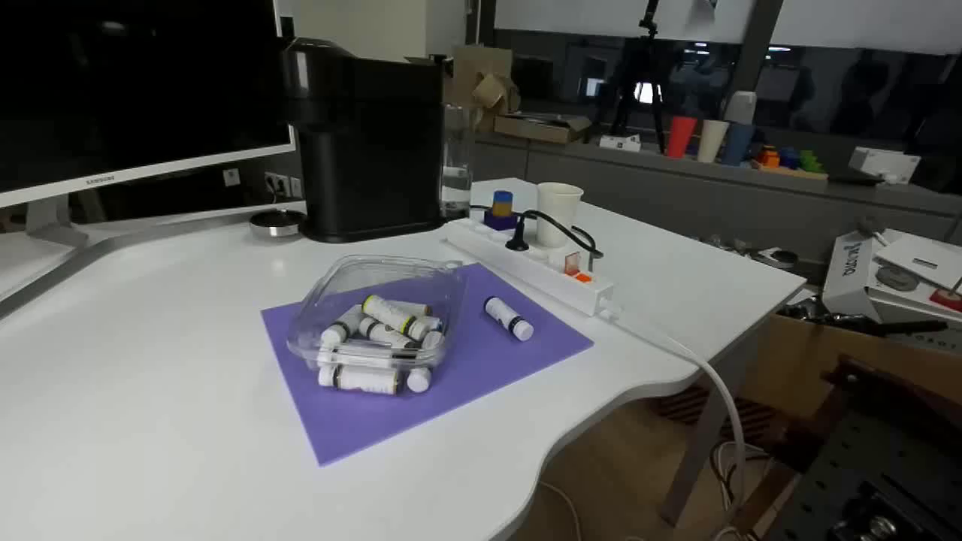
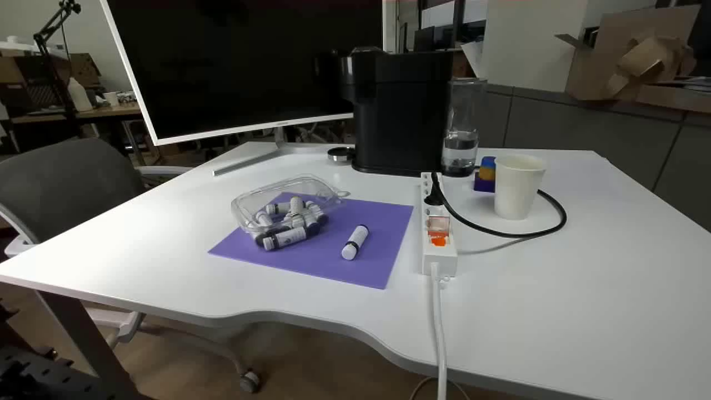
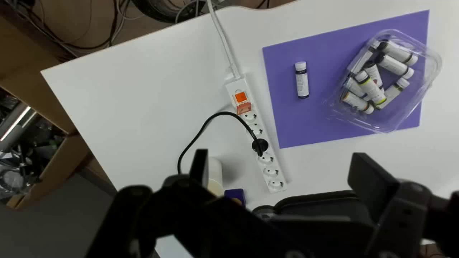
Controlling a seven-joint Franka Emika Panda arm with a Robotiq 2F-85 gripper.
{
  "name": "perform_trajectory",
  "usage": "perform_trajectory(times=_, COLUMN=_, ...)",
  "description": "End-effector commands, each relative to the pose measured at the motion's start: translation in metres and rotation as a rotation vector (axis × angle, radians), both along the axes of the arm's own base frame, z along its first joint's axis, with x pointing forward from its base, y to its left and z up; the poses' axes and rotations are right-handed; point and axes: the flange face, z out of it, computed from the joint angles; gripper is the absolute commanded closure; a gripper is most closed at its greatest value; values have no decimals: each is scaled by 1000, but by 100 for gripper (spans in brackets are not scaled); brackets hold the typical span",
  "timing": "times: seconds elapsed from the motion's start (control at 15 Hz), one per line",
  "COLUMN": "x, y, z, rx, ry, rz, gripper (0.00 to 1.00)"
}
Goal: Turn on the switch of the adapter then open the lid of the bowl
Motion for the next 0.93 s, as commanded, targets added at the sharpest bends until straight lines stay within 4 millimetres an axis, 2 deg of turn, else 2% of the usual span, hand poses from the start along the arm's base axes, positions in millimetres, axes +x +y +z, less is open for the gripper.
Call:
perform_trajectory(times=0.0, x=0, y=0, z=1, rx=0, ry=0, rz=0, gripper=0)
perform_trajectory(times=0.67, x=0, y=0, z=1, rx=-1, ry=-3, rz=0, gripper=0)
perform_trajectory(times=0.87, x=12, y=-2, z=-7, rx=-40, ry=-80, rz=6, gripper=0)
